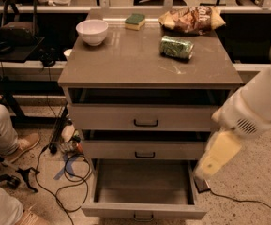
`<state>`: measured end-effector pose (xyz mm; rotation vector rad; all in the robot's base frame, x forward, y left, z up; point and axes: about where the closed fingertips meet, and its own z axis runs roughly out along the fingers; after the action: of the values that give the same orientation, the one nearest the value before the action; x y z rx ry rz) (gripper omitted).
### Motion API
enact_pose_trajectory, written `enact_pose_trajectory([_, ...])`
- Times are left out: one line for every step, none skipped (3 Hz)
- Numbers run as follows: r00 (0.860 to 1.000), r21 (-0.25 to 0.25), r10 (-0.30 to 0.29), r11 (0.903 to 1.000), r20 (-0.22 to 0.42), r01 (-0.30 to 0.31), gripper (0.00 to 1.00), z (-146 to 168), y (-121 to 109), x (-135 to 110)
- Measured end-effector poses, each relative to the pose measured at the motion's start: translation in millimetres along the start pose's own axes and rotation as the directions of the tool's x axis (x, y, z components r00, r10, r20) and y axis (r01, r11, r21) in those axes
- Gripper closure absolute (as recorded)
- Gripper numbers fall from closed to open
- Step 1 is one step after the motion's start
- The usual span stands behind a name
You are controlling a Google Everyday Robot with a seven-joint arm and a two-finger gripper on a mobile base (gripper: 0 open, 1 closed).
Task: Close bottom drawer
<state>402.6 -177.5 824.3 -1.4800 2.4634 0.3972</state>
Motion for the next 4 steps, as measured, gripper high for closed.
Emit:
enact_pose_trajectory([0.990,-0.135,0.137,0.9818,0.016,-0.134,0.00,99.8,22.5,4.2])
enact_pose_trajectory([0.986,-0.176,0.166,0.9700,-0.027,-0.168,0.00,133.7,39.1,26.4])
enact_pose_trajectory([0.986,-0.177,0.163,0.9702,-0.030,-0.166,0.00,132.4,40.1,26.6])
enact_pose_trajectory([0.968,-0.200,0.245,0.9473,-0.049,-0.250,0.00,177.8,28.3,51.5])
